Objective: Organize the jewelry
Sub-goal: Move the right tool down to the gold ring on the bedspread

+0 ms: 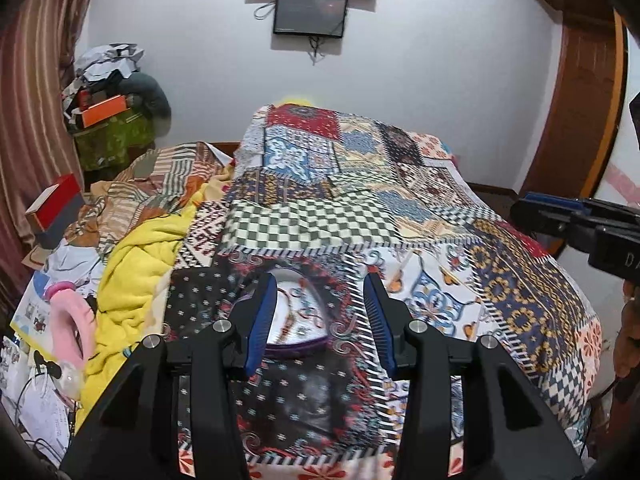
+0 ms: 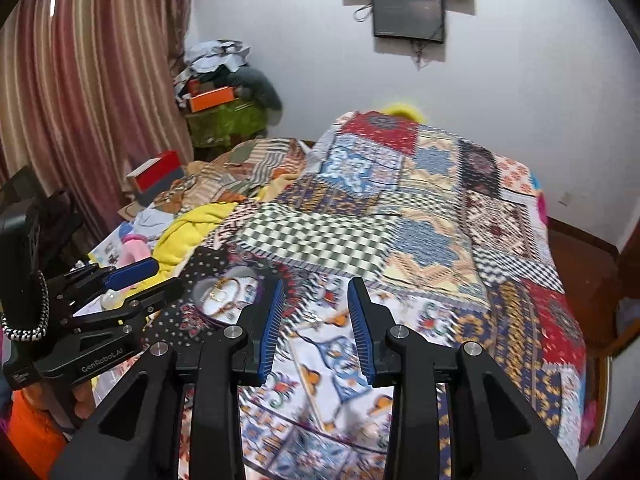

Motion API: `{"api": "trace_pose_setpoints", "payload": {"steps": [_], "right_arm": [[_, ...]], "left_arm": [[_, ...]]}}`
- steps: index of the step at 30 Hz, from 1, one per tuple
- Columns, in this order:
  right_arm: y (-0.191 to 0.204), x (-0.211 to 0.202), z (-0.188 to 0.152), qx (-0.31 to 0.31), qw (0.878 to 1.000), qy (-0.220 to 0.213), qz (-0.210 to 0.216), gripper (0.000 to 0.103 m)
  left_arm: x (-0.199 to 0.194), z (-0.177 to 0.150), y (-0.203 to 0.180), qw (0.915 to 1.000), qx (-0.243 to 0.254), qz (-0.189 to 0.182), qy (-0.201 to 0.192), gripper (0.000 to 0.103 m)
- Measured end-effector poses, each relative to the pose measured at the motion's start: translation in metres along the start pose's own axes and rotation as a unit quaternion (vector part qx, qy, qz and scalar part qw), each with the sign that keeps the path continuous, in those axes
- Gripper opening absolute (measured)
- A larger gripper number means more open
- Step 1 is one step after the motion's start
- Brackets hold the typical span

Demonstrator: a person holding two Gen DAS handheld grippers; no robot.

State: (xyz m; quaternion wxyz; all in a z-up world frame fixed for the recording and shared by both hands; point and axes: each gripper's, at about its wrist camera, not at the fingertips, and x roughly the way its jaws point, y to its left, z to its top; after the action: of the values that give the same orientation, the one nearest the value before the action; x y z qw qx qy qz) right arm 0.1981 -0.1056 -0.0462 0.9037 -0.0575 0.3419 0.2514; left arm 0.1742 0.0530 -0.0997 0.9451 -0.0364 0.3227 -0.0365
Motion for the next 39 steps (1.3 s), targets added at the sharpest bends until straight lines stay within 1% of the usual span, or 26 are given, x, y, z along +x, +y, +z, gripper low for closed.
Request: {"api": "trace_pose_setpoints", "payload": {"steps": [3,5,10,12,17,24,27,30,35,39], "right_arm": [[-0.012,-0.006,-0.006,0.009,1.0,0.002,-0.014,0.03],[-0.02,-0.009,-0.012,0.015,1.0,0.006,-0.023,0.03],[-0.037,-0.01,-0.03,0.027,0.999,0.026,-0.039,0.03],[-0.044,-0.007,-0.039,0.029,0.998,0.04,-0.043,0.03],[-0.051,0.012,-0.069,0.033,0.994,0.092,-0.047,0.031],[-0.054,0.037,-0.106,0.044,0.987,0.154,-0.029,0.03],[-0.055,0.046,-0.116,0.046,0.983,0.174,-0.025,0.03],[-0.053,0.051,-0.122,0.041,0.982,0.185,-0.027,0.03],[-0.054,0.06,-0.129,0.046,0.978,0.201,-0.014,0.031],[-0.052,0.067,-0.133,0.039,0.977,0.211,-0.007,0.03]], "left_arm": [[0.0,-0.002,-0.011,0.9999,0.009,-0.008,0.005,0.047],[0.001,-0.005,-0.02,0.9998,0.015,-0.013,0.009,0.051],[0.008,-0.012,-0.037,0.9989,0.029,-0.028,0.026,0.051],[0.012,-0.015,-0.044,0.9983,0.033,-0.033,0.035,0.051],[0.024,-0.025,-0.055,0.9966,0.039,-0.044,0.058,0.051],[0.042,-0.041,-0.061,0.9935,0.041,-0.051,0.093,0.051],[0.049,-0.049,-0.06,0.9921,0.039,-0.052,0.107,0.051],[0.055,-0.056,-0.059,0.9907,0.037,-0.052,0.12,0.051],[0.066,-0.065,-0.057,0.9884,0.034,-0.053,0.138,0.051],[0.071,-0.068,-0.056,0.9874,0.032,-0.055,0.145,0.051]]}}
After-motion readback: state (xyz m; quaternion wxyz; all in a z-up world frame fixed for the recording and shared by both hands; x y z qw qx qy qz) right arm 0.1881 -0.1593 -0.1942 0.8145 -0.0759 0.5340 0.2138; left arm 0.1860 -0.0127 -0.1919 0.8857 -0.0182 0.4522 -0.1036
